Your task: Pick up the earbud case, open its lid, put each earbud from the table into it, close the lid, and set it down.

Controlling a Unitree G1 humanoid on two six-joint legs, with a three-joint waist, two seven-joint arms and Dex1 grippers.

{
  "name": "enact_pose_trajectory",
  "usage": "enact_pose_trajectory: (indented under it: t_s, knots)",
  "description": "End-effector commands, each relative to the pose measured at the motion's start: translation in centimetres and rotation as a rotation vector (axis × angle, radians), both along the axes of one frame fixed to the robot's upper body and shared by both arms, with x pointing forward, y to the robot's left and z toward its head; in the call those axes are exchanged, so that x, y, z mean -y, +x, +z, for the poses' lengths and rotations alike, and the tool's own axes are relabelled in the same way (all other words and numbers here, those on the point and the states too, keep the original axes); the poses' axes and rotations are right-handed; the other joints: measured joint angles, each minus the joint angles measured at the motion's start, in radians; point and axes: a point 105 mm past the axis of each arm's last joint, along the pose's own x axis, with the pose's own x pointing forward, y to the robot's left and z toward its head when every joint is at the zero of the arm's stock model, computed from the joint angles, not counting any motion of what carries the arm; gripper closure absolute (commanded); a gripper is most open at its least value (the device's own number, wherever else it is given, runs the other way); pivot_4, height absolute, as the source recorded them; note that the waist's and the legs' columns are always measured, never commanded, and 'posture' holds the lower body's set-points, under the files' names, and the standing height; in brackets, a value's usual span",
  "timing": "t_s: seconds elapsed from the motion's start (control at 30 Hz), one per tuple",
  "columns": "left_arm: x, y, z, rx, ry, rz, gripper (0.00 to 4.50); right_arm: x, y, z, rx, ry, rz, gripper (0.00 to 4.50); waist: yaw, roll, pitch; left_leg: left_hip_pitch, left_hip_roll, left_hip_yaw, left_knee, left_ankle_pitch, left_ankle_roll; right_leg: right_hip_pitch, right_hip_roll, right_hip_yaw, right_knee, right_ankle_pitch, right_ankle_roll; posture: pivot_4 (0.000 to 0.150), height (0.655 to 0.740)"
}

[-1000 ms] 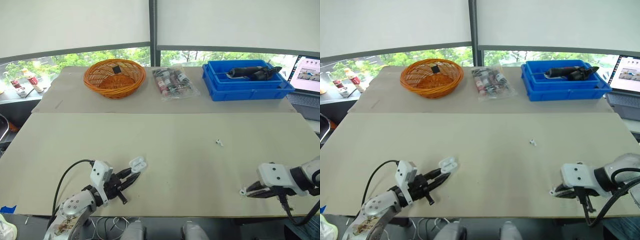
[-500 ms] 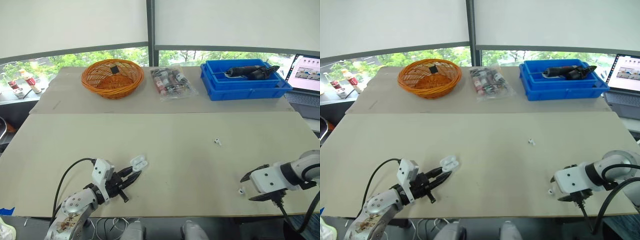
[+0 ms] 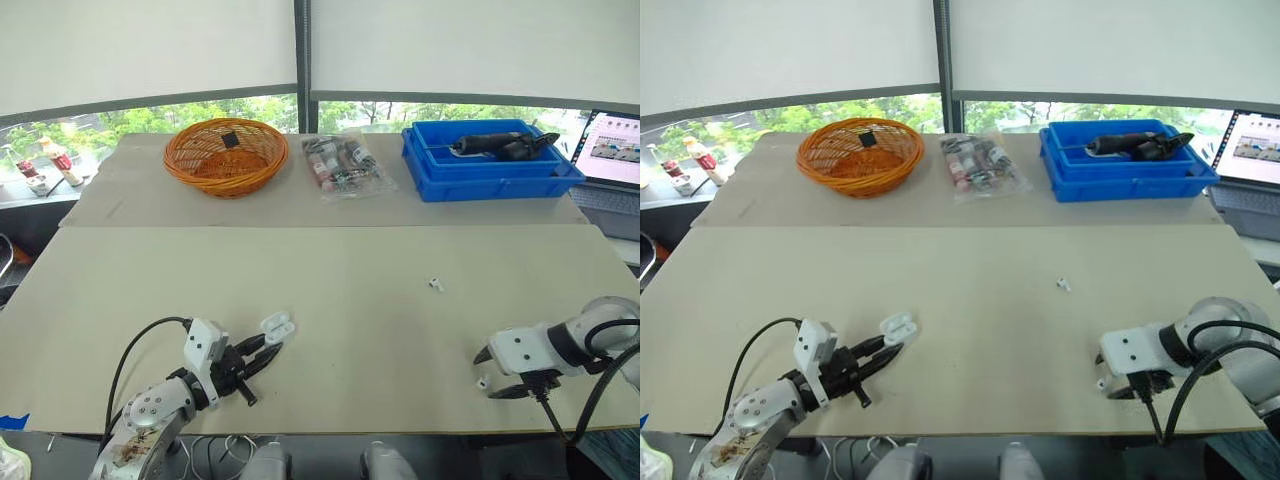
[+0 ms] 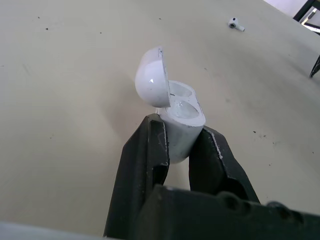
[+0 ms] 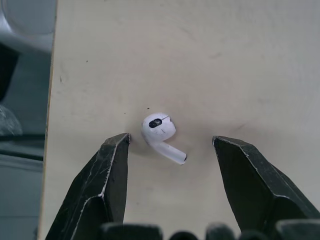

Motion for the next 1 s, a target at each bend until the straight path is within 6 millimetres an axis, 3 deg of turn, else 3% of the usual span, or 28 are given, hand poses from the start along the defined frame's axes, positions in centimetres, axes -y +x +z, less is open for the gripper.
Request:
enact_pose_trajectory:
  t_s: [0.03,0.1,0.13,0.2,0.5,0.9,1.0]
  knots:
    - [0.3,-0.1,1.0,0.049,-0.004,-0.015,3.95,-0.1,-1.4,-0.6,-0.094,0.017,-0.087,1.56,0.004,0.000,0.000,0.000,0.000,0.000,0.000,0.000,0.000,0.000,0.000,0.000,0.000,0.000,0.000,0.150,0.7400]
    - [0.4,-0.1,1.0,0.050,-0.006,-0.018,3.95,-0.1,-1.8,-0.6,-0.110,0.029,-0.124,1.56,0.008,0.000,0.000,0.000,0.000,0.000,0.000,0.000,0.000,0.000,0.000,0.000,0.000,0.000,0.000,0.150,0.7400]
    - [0.5,-0.1,1.0,0.050,-0.007,-0.019,3.95,-0.2,-2.0,-0.5,-0.120,0.037,-0.140,2.07,0.008,0.000,0.000,0.000,0.000,0.000,0.000,0.000,0.000,0.000,0.000,0.000,0.000,0.000,0.000,0.150,0.7400]
    - [0.5,0.0,1.0,0.051,-0.008,-0.021,3.95,-0.4,-2.3,-0.3,-0.139,0.055,-0.169,2.68,0.011,0.000,0.000,0.000,0.000,0.000,0.001,0.000,0.000,0.000,0.000,0.000,0.000,0.000,0.000,0.150,0.7400]
    - [0.6,0.0,1.0,0.048,-0.009,-0.024,3.95,-1.2,-1.5,0.2,-0.009,0.046,-0.061,2.69,0.007,0.000,0.000,0.000,0.000,0.003,0.000,0.000,0.000,0.000,0.000,0.000,0.000,0.000,0.000,0.150,0.7400]
    - [0.5,-0.3,0.8,0.042,-0.009,-0.014,3.95,-0.8,-1.8,-0.3,-0.068,0.060,-0.156,2.69,0.006,0.000,0.000,0.000,0.000,0.003,0.000,0.000,0.000,0.000,0.000,0.000,0.000,0.000,0.000,0.150,0.7400]
    - [0.5,-0.3,0.8,0.042,-0.011,-0.014,3.95,-0.8,-2.0,-0.5,-0.068,0.058,-0.159,3.56,0.008,0.000,0.000,0.000,0.000,0.003,0.000,0.000,0.000,0.000,0.000,0.000,0.000,0.000,0.000,0.150,0.7400]
